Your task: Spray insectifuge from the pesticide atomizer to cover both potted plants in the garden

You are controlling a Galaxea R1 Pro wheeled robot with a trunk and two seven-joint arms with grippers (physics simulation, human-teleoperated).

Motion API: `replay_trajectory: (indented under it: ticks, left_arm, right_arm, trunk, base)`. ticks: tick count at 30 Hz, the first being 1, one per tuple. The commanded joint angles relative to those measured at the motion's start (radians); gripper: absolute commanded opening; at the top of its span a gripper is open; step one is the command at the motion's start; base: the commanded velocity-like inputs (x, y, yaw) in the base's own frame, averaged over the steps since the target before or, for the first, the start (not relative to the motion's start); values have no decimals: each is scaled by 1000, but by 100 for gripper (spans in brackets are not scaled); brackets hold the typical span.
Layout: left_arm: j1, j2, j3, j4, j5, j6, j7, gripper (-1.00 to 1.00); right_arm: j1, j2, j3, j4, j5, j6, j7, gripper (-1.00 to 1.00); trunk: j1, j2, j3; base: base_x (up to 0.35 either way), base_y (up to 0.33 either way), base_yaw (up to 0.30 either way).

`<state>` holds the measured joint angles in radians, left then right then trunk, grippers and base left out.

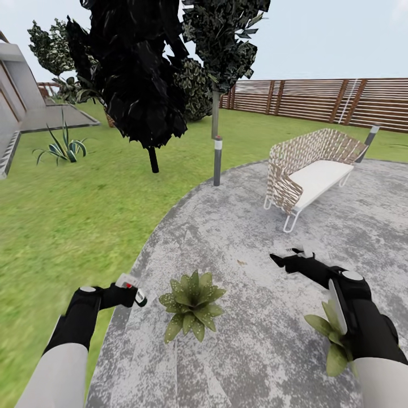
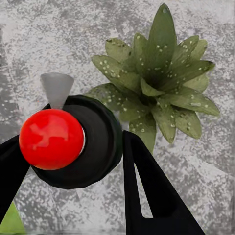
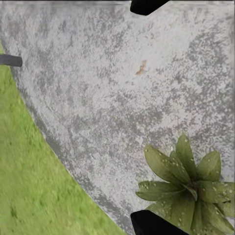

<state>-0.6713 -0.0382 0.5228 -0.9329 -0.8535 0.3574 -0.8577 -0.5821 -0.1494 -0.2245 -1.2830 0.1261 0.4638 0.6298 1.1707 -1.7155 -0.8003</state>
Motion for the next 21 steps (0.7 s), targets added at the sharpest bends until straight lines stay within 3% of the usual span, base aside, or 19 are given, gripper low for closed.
replay_trajectory:
  ticks: [1, 7, 14, 21]
  left_arm:
    - [0, -1, 10, -2, -1, 7, -4, -100]
    - [2, 0, 41, -4, 2, 8, -3, -100]
    - [3, -1, 41, -6, 4, 8, -4, -100]
    - [2, -4, 34, -9, 5, 8, -3, -100]
  right_arm:
    - [-1, -1, -8, -1, 10, 1, 3, 100]
    - [-1, -1, -41, -2, 13, 0, -5, 100]
    - [-1, -2, -81, -2, 15, 1, -5, 100]
    - [-1, -2, -120, -2, 16, 1, -5, 100]
  trunk:
    - [0, 0, -1]
    - [0, 0, 0]
    - [0, 0, 0]
    - [0, 0, 7]
  base:
    - [0, 0, 0]
    - [0, 0, 0]
    - [0, 0, -10]
    - [0, 0, -164]
